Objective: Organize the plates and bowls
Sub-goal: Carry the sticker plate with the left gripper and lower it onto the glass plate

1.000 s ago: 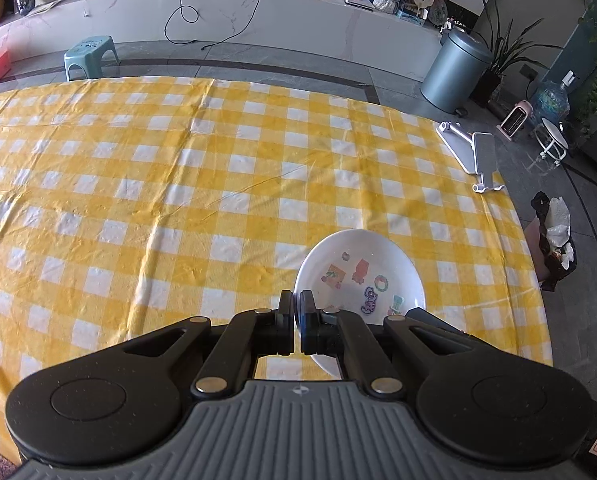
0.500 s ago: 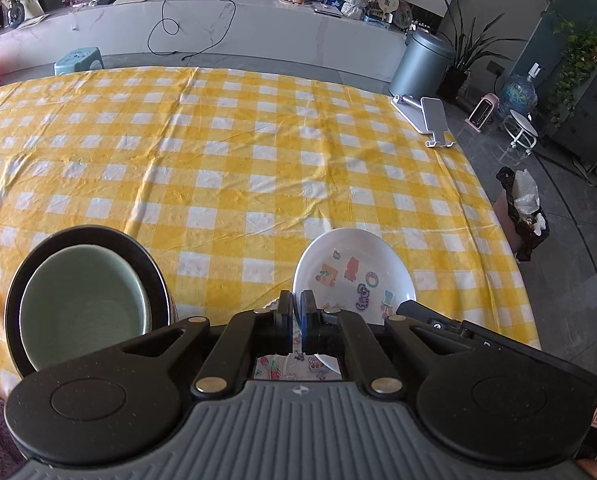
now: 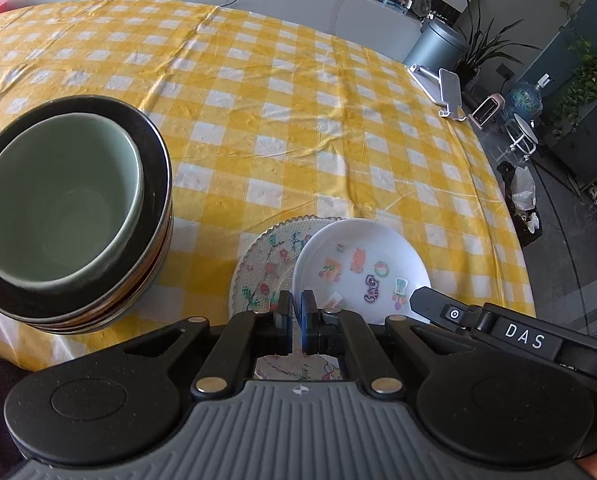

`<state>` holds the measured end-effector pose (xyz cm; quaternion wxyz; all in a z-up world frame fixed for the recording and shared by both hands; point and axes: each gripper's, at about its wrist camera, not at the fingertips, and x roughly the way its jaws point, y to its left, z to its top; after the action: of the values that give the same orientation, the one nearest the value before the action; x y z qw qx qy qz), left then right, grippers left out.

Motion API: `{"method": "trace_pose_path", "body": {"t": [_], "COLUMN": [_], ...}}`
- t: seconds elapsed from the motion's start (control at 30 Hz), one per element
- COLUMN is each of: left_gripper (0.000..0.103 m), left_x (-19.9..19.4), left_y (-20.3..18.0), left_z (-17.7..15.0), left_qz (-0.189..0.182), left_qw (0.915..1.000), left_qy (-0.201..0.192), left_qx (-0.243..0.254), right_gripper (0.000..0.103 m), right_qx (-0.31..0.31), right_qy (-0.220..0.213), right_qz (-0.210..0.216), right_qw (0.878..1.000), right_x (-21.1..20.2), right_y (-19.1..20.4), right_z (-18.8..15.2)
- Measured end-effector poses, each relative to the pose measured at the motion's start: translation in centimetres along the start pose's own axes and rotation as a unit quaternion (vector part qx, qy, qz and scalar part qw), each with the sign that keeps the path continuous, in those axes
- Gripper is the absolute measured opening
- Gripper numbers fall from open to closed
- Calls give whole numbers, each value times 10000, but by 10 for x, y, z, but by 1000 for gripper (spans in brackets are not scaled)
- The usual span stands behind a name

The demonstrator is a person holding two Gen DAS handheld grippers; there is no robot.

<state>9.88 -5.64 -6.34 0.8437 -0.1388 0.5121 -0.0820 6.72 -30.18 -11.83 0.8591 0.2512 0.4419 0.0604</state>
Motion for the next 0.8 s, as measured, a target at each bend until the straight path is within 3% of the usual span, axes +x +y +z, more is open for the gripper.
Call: {"method": "trace_pose_path", "body": {"t": [0.17, 0.8], "left_gripper": [4, 4], "left_x": [8, 19], "left_y": [4, 9], "left_z": [-4, -5], "left_qz": [28, 54], "left_qw": [9999, 9995], "left_qy": [146, 294], "left_qx": [-67, -89], "right_gripper": [0, 0], "right_qx": [-244, -466], "right_qy": [174, 380], "right_qz": [-290, -605], "right_qw": [9991, 9964], "right_x": [10, 26], "right_y": [6, 13], "right_z": [-5, -6]}}
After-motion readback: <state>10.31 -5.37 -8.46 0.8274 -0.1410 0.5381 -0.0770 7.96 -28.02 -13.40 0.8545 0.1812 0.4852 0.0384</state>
